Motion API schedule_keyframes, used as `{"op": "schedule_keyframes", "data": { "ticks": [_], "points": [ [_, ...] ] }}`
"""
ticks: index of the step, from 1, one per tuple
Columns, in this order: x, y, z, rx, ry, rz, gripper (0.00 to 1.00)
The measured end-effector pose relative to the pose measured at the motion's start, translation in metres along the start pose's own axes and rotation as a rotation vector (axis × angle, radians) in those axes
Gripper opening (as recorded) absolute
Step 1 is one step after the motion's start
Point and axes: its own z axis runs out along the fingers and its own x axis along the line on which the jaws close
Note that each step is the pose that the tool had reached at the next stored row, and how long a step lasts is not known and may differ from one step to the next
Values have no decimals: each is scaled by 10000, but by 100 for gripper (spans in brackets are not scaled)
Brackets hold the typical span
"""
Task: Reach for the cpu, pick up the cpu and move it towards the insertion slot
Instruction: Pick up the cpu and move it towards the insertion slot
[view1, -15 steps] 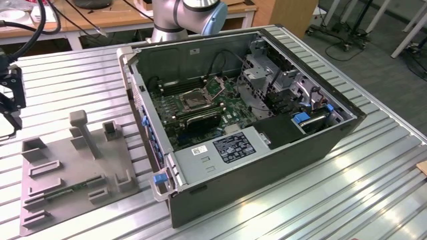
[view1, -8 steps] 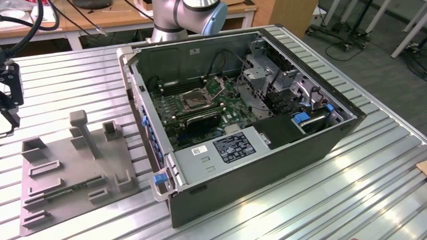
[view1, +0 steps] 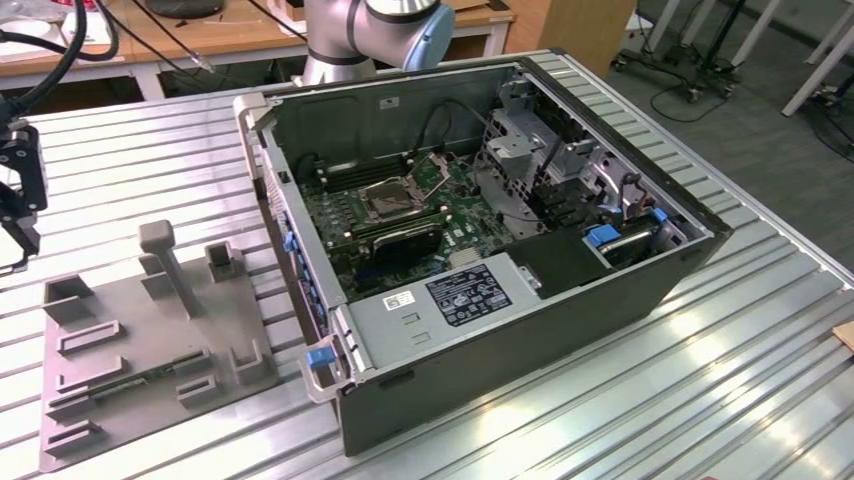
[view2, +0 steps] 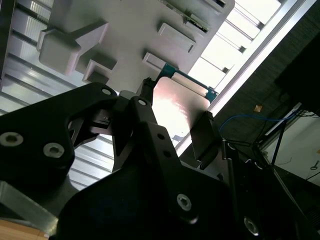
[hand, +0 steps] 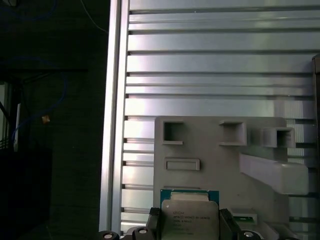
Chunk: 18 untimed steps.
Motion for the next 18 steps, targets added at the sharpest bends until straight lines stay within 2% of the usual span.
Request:
{"op": "schedule_keyframes", "data": {
  "ticks": [5,18],
  "points": [
    [-43,-1,0,0,0,0,54],
    [-229,-5,1,-1,-1,0,54]
  ]
}}
